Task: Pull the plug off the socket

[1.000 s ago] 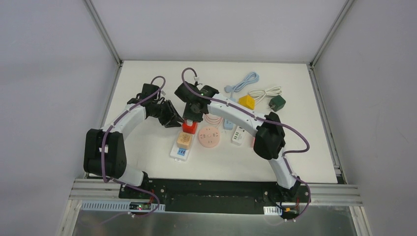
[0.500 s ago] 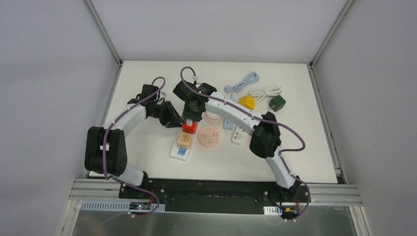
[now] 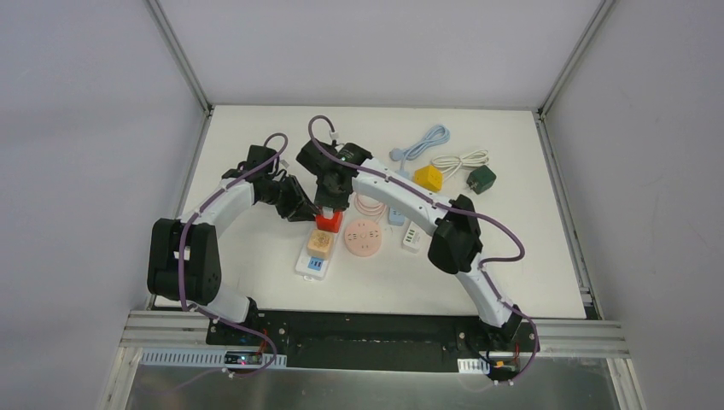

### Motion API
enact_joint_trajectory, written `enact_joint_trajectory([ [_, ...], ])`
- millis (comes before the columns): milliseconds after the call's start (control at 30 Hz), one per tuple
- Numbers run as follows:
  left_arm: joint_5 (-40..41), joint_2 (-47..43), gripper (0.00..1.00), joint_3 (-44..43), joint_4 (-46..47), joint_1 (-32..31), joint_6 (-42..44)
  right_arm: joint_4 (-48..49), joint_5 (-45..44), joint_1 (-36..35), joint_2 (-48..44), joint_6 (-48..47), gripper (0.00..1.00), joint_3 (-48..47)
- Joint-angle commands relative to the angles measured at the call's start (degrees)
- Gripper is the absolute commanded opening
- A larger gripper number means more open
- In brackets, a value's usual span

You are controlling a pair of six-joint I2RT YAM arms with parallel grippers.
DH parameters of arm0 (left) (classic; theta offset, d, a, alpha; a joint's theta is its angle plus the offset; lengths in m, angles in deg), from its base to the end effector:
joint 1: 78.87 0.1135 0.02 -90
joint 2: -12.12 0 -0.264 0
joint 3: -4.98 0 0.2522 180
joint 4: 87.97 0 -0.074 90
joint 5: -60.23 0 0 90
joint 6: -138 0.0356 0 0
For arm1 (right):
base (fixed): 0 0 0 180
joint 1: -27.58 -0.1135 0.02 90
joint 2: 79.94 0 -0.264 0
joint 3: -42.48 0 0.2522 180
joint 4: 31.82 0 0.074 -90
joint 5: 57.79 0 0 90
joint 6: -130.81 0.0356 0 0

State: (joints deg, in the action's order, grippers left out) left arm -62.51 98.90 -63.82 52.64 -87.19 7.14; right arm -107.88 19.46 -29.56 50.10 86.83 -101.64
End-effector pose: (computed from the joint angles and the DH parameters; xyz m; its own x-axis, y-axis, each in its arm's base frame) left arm 0.2951 -0.0626 0.2117 -0.8986 -0.4247 -0.1098 -0.2349 0.6773 -0.6972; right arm 0.2700 0.4036 0.2810 -0.8817 -0.0715 -0.4664 -0.1852 0.9616 0.2028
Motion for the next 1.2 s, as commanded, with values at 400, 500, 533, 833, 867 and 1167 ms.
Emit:
enact_joint_trajectory([
  [400,4.8,2.9,0.24,0.7,-4.3,-3.2,2.2,4.0,5.9,0.0,-6.4,6.5,0.0,-0.5],
  [500,4.6,3.4,0.24,0.5,-4.4,-4.0,2.2,-3.0,3.3,0.0,-2.0,6.4,0.0,-6.3],
  [533,4.7,3.6,0.23,0.5,-4.4,-4.2,2.2,-3.5,3.0,0.2,-1.6,6.3,0.0,-6.1],
  [833,6.5,3.8,0.23,0.5,-5.0,-4.6,1.9,9.9,0.0,-2.0,-10.5,-2.8,0.0,2.7],
  [867,6.8,3.8,0.23,0.5,-5.0,-4.6,1.9,11.9,-0.2,-2.3,-11.8,-3.8,0.0,3.9],
  [1167,6.3,4.5,0.23,0.1,-5.1,-4.6,2.0,16.5,-10.1,-5.8,-16.7,-6.9,0.0,9.7],
])
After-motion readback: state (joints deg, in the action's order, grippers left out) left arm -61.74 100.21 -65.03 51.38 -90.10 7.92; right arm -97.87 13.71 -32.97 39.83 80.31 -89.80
